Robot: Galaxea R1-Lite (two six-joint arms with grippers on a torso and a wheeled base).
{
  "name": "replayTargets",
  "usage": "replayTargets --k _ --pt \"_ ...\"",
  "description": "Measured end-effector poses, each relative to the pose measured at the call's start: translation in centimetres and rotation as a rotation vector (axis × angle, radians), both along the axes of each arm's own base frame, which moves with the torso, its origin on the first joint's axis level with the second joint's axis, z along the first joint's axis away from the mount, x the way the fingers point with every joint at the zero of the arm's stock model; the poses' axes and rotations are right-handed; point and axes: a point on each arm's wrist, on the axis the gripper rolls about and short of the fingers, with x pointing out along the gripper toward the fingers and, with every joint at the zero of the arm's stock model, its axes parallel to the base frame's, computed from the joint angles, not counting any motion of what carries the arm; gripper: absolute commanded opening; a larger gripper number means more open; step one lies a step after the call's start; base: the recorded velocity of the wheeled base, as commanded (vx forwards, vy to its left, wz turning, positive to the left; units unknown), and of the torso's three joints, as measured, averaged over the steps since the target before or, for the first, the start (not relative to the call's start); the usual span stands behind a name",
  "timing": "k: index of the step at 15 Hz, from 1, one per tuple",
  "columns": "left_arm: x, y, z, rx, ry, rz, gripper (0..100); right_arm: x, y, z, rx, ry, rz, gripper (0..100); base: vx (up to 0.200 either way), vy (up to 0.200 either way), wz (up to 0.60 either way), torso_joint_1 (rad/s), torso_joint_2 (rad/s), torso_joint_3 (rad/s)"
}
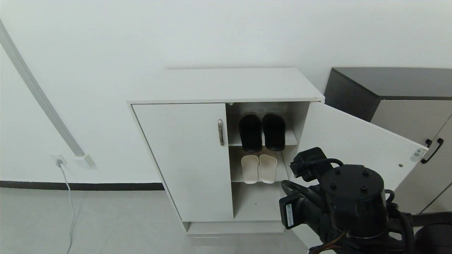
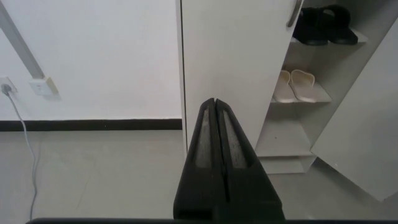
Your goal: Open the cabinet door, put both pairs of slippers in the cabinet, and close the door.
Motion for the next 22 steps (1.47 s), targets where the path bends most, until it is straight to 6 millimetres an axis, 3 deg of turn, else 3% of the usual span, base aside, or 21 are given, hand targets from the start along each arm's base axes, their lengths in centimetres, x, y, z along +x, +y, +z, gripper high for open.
replayTargets --k 16,22 --pt "0.0 0.0 0.0 0.001 0.0 0.0 0 0.08 0.12 -0.42 -0.01 0.009 0.0 0 0.0 0.0 0.0 0.229 -0.54 -0.319" --pt "0.0 0.0 0.0 0.0 0.0 -0.001 0 0.1 0.16 -0.88 -0.018 0.013 0.001 0 0.0 0.0 0.0 0.035 -0.08 -0.039"
